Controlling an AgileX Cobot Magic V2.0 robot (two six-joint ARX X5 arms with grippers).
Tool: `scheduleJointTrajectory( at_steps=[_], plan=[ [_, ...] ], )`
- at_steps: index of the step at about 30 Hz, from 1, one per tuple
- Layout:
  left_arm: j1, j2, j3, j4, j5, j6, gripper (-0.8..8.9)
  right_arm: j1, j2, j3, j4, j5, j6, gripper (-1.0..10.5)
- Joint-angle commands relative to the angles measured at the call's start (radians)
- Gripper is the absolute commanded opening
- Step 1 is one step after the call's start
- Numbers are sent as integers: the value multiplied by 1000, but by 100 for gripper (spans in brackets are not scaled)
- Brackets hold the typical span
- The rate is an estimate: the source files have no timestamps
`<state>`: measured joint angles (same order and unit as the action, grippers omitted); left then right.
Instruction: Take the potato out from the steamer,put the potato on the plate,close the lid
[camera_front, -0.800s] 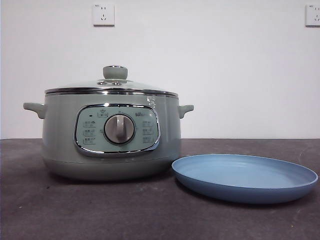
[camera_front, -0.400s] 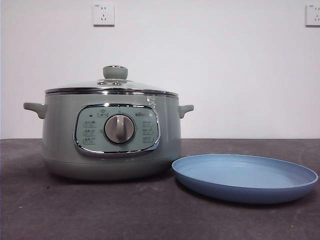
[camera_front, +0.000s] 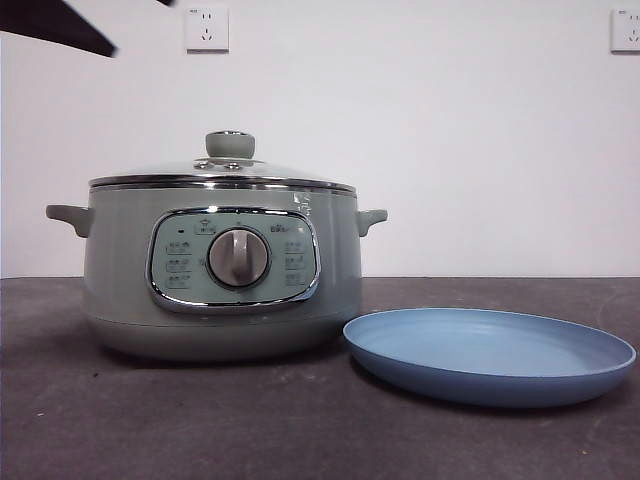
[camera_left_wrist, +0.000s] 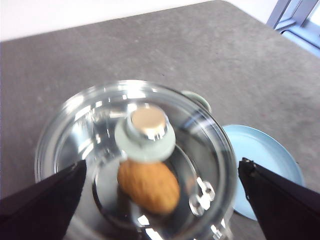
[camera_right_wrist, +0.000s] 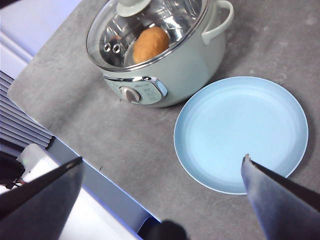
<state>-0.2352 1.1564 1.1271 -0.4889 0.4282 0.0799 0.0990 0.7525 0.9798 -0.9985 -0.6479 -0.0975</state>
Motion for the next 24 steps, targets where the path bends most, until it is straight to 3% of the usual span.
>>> scheduleJointTrajectory(
  at_steps=[1,12,24],
  plan=[
    [-31,103,76,9,-49,38,656,2,8,1,5,-1,3,634],
    [-104,382,267,10,-118,79,656,2,27,1,6,-1,10,634],
    [-148,450,268,-20,-167,83,656,2,31,1,10,0,10,634]
  ],
)
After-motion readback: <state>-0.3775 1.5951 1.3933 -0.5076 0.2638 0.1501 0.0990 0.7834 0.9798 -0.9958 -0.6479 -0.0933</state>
